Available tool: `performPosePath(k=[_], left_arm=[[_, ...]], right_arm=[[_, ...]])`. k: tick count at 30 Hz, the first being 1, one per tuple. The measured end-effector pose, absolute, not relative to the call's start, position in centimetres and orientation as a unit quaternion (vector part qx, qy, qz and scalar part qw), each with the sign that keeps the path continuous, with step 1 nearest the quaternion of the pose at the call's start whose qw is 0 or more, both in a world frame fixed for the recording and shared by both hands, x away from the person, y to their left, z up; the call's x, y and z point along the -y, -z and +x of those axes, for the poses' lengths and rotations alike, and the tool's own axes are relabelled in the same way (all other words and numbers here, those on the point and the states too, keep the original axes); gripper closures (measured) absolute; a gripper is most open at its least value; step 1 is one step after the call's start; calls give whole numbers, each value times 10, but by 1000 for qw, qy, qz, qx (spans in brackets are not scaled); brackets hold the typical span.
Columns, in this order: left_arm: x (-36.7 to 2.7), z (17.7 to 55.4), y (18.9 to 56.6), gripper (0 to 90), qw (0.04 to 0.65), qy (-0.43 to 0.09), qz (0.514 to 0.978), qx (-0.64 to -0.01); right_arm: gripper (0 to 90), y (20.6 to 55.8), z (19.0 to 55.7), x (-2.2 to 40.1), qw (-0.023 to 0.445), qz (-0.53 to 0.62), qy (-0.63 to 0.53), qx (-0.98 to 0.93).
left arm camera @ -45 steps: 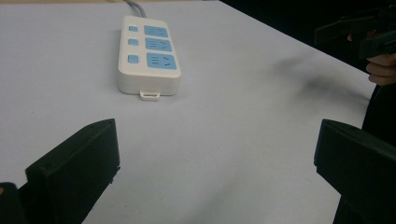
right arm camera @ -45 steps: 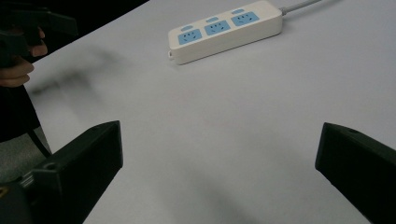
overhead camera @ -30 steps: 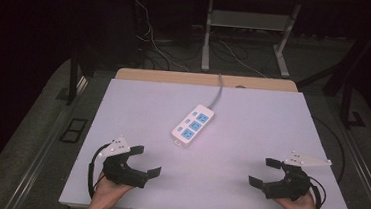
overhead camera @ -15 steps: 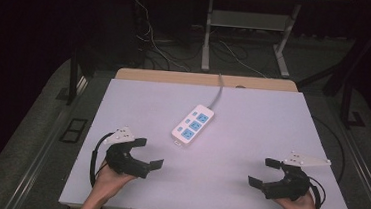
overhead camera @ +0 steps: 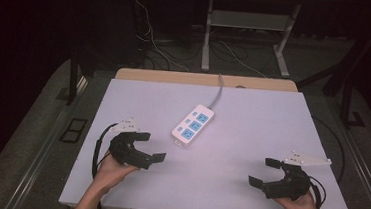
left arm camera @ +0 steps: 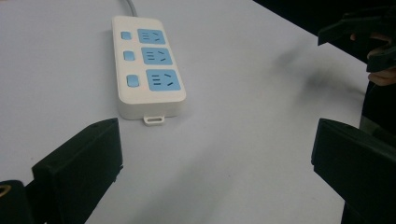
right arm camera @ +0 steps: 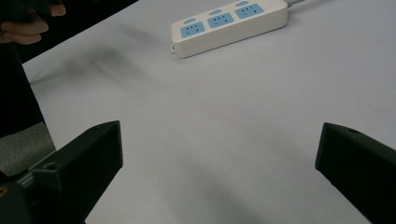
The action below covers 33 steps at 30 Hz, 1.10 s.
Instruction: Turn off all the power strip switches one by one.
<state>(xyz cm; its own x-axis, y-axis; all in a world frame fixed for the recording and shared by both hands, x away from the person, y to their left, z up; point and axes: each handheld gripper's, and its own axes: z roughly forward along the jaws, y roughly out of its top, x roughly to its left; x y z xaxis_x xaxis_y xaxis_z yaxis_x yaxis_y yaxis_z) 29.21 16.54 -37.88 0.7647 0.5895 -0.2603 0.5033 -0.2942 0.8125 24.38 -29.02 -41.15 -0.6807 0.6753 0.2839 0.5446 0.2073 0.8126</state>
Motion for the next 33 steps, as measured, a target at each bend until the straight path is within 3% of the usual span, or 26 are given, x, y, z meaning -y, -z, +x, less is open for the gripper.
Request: performPosePath(k=[33], left_arm=[[-145,347,357,39,421,-50,851,-310]], right_arm=[[6,414,244,292,61,396,-488,-775]])
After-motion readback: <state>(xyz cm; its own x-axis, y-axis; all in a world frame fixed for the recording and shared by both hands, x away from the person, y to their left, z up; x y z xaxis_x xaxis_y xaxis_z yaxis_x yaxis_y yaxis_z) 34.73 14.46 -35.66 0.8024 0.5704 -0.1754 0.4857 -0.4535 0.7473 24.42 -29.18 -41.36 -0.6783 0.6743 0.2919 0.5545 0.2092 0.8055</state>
